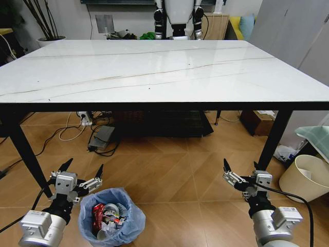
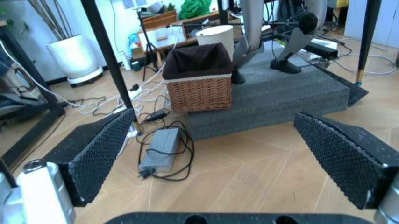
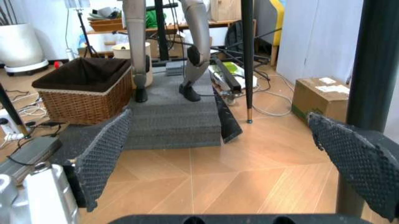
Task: Pick up the trash bin and place the trash from the table into it.
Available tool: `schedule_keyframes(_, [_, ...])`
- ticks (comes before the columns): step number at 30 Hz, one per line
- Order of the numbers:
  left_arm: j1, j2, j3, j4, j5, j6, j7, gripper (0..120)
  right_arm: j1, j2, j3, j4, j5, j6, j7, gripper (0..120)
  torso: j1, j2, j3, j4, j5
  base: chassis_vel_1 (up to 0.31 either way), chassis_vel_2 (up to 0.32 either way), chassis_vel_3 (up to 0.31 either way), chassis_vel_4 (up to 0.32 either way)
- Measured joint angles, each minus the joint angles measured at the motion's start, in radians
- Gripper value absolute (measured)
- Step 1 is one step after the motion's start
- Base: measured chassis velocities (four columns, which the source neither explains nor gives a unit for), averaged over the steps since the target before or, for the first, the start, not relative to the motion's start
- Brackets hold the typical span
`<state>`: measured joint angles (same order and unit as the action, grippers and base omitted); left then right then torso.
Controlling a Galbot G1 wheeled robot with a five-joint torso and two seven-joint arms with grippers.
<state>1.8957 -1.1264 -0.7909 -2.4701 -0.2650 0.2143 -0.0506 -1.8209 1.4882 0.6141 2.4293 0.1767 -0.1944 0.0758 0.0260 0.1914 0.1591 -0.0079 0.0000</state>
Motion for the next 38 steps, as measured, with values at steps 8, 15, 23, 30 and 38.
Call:
schedule_keyframes(8, [0.000, 0.000, 0.000, 0.000, 0.000, 0.000, 0.000, 100, 0.000, 0.000, 0.000, 0.000, 0.000, 0.000, 0.000, 100, 0.000, 0.000, 0.000, 0.0000, 0.0000, 0.000, 0.000, 0.000, 0.000])
schedule_keyframes(15, [0.000, 0.000, 0.000, 0.001, 0.000, 0.000, 0.000, 100, 0.000, 0.000, 0.000, 0.000, 0.000, 0.000, 0.000, 100, 0.000, 0.000, 0.000, 0.0000, 0.0000, 0.000, 0.000, 0.000, 0.000])
schedule_keyframes(23, [0.000, 0.000, 0.000, 0.001, 0.000, 0.000, 0.000, 100, 0.000, 0.000, 0.000, 0.000, 0.001, 0.000, 0.000, 100, 0.000, 0.000, 0.000, 0.0000, 0.0000, 0.000, 0.000, 0.000, 0.000])
schedule_keyframes(30, [0.000, 0.000, 0.000, 0.002, 0.000, 0.000, 0.000, 100, 0.000, 0.000, 0.000, 0.000, 0.001, 0.000, 0.000, 100, 0.000, 0.000, 0.000, 0.0000, 0.0000, 0.000, 0.000, 0.000, 0.000])
schedule_keyframes(38, [0.000, 0.000, 0.000, 0.002, 0.000, 0.000, 0.000, 100, 0.000, 0.000, 0.000, 0.000, 0.001, 0.000, 0.000, 100, 0.000, 0.000, 0.000, 0.0000, 0.0000, 0.000, 0.000, 0.000, 0.000])
